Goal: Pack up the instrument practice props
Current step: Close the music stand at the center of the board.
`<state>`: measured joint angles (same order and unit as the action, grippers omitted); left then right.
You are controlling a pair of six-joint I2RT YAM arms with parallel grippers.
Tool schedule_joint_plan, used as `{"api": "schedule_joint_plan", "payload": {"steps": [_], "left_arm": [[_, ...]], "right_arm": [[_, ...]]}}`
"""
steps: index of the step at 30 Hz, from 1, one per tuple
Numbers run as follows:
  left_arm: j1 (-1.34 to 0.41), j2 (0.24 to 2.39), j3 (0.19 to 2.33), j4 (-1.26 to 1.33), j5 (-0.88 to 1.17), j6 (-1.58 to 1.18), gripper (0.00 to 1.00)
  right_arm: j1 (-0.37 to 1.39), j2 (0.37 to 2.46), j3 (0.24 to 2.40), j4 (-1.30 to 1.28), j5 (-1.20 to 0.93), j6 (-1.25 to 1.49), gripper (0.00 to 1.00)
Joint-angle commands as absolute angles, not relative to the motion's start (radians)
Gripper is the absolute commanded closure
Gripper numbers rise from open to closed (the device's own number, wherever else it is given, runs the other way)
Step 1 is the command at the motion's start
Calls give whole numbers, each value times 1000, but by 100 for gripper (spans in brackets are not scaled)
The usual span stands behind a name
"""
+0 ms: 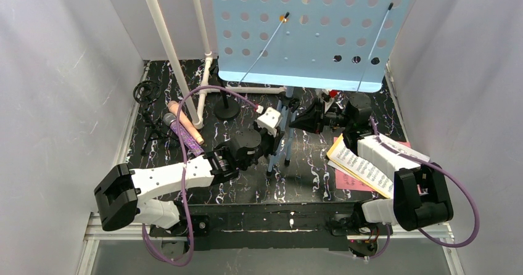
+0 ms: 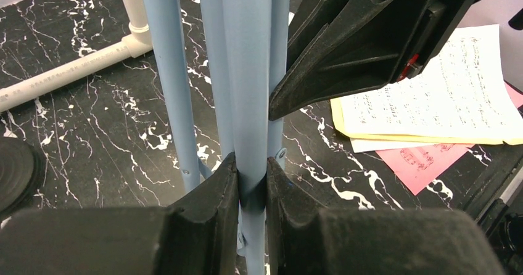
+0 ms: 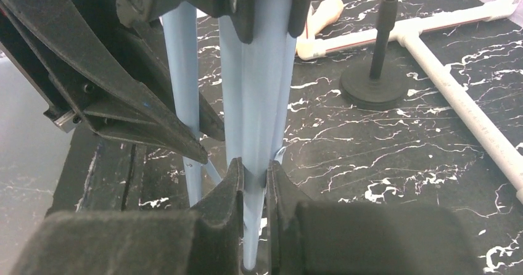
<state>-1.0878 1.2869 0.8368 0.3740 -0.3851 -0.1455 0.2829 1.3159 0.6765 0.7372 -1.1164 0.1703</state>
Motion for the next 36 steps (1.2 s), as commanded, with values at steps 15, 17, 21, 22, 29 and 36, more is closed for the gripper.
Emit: {"api": "schedule_joint_plan", "payload": {"steps": [15, 17, 21, 22, 29, 36], "left_arm": [[-1086, 1232, 642, 453, -422, -215, 100], [-1086, 1231, 643, 453, -422, -214, 100], [-1087, 1229, 644, 455, -417, -215, 100], [-1086, 1228, 642, 454, -417, -217, 100], [-1087, 1225, 625, 455, -409, -233, 100], [-1087, 1229, 612, 454, -395, -248, 100]], "right_arm": [[297, 1213, 723, 553, -1225, -139, 86], [298, 1211, 727, 536, -1238, -149, 78], [299, 1206, 743, 492, -1254, -171, 62], [299, 1205, 746, 481, -1256, -174, 58], [316, 1204, 773, 473, -1230, -107, 30], [332, 1236, 757, 717, -1086, 226, 8]]}}
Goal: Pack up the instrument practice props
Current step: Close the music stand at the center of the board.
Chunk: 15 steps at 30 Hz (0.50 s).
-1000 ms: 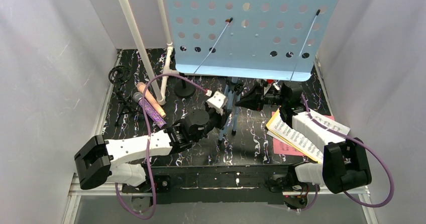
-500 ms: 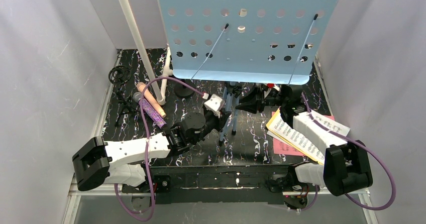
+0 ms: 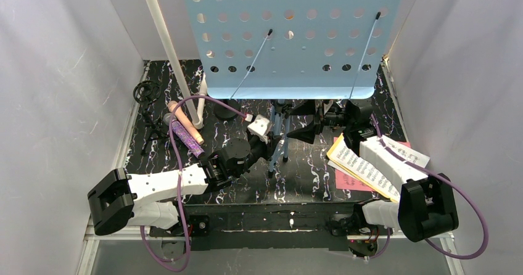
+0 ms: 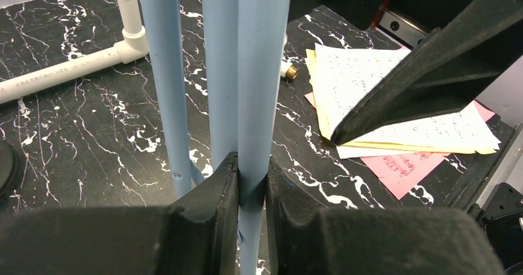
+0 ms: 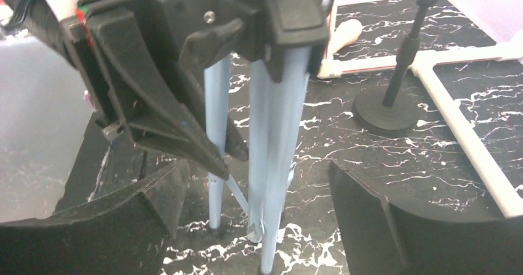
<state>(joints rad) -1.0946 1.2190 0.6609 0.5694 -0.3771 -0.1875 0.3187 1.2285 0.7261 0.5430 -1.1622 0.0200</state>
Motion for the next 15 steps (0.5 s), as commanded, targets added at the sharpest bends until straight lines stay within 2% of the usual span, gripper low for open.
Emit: {"api": "schedule_joint_plan", "payload": {"steps": [1, 4, 15], "left_arm": [[-1087, 1230, 612, 456, -395, -249, 100], [-1088, 1234, 616, 456, -391, -250, 100], [-1087, 1238, 620, 460, -377, -263, 100]], "right_arm": [[339, 1238, 760, 726, -1081, 248, 6], [360, 1248, 772, 741, -1065, 304, 2], [392, 1300, 767, 923, -946, 619, 2]]}}
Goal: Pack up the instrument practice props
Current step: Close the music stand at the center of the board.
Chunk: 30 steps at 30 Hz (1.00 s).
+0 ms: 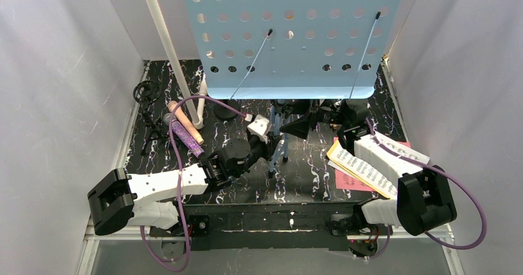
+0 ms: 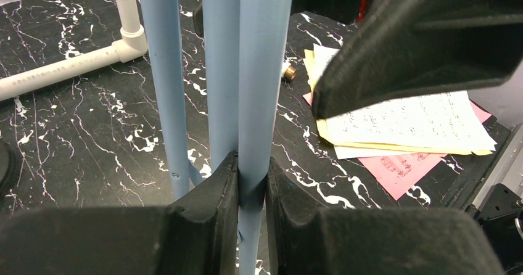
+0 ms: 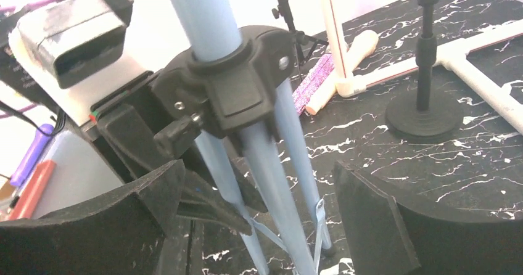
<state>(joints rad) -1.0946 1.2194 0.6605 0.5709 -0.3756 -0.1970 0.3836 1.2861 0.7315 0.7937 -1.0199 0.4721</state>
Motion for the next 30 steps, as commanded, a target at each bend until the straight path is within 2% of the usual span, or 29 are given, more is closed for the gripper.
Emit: {"api": "schedule_joint_plan", "payload": {"steps": [1, 8, 30], "left_arm": [[-1086, 1237, 621, 462, -376, -265, 100], [-1087, 1242, 627, 465, -369, -270, 100], [-1088, 1262, 650, 476, -351, -297, 100]], "right_arm": [[397, 1303, 760, 946, -938, 636, 2], [444, 1345, 703, 1168, -875, 727, 2], [499, 1393, 610, 1320, -786, 639, 1]]}}
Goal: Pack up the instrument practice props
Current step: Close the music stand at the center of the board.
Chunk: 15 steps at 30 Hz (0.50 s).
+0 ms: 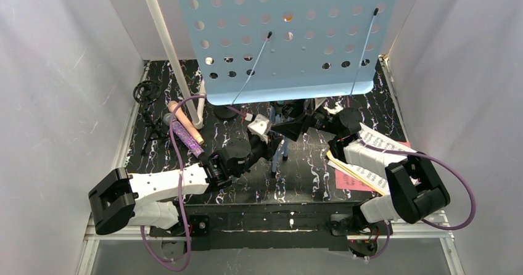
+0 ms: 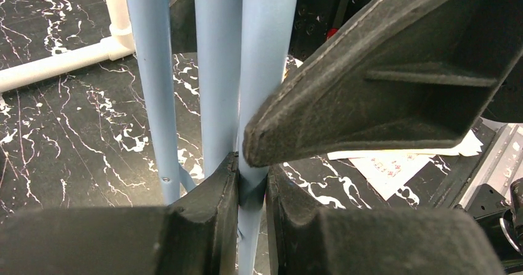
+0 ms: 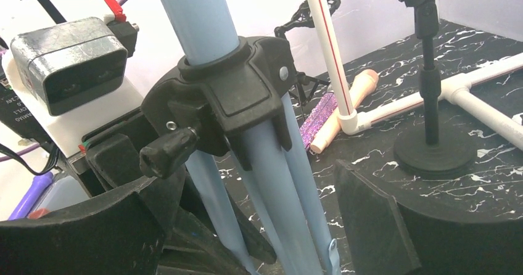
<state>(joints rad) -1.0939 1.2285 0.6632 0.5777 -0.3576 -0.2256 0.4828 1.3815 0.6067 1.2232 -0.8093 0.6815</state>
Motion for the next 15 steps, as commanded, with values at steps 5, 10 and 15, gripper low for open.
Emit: {"api": "schedule_joint_plan", "payload": {"steps": [5, 10, 15], "left_arm": [[-1088, 1266, 652, 477, -350, -301, 100], [-1088, 1265, 650, 477, -351, -309, 100], [-1087, 1268, 647, 477, -350, -320, 100]], "right_arm": [[526, 1418, 612, 1331, -782, 611, 2], [529, 1427, 604, 1361, -756, 601, 4], [529, 1436, 612, 1383, -752, 581, 14]]}}
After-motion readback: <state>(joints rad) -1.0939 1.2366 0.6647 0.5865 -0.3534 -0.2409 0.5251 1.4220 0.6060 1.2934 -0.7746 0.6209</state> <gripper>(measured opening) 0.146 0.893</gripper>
